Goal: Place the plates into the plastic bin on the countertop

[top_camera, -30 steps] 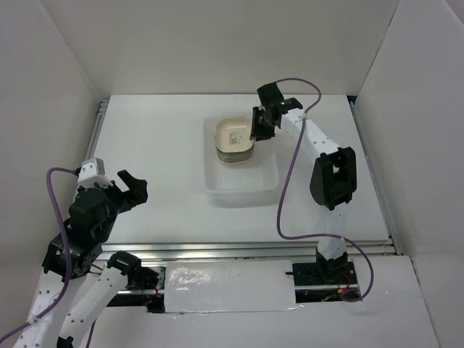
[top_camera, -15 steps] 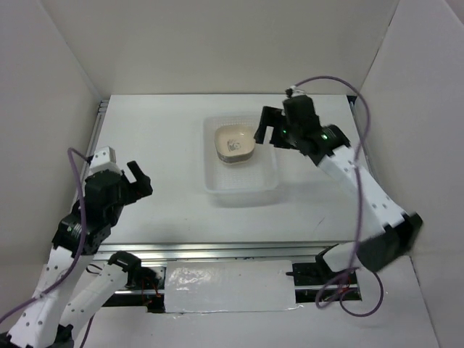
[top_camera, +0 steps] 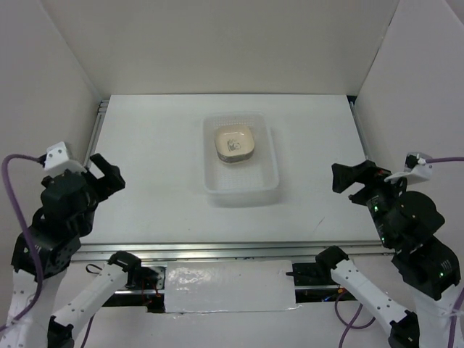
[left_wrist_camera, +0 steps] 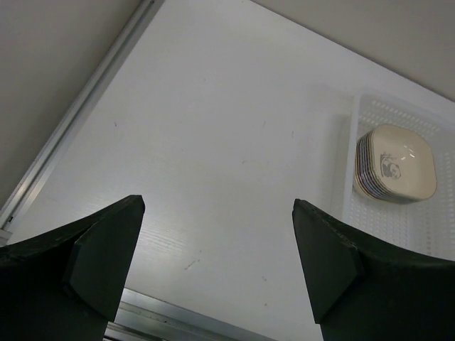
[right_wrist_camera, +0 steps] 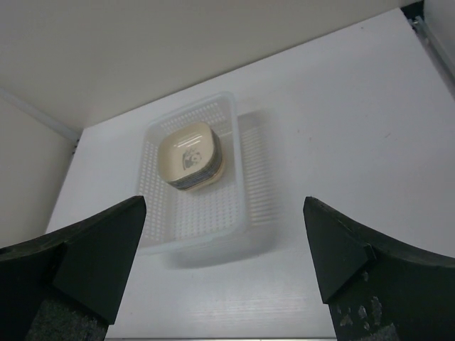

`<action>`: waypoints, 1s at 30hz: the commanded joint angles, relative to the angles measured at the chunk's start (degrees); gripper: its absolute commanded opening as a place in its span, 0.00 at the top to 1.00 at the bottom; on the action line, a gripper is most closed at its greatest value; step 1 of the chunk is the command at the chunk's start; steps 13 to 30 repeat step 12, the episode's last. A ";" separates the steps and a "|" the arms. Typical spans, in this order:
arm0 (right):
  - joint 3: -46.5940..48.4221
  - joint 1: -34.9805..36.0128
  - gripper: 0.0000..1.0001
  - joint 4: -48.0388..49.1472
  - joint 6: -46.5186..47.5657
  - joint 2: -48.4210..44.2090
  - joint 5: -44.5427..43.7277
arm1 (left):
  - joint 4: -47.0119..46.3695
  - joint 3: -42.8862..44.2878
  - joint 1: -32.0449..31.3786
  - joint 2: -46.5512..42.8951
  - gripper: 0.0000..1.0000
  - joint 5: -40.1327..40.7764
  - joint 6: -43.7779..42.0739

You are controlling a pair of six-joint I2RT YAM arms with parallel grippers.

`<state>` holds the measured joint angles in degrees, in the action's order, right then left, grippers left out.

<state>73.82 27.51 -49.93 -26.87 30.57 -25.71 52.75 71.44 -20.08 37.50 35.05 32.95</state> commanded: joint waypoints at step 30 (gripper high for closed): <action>1.24 0.35 0.00 -10.98 2.53 -6.58 1.10 | 12.02 -0.69 0.21 -11.57 0.01 0.19 2.47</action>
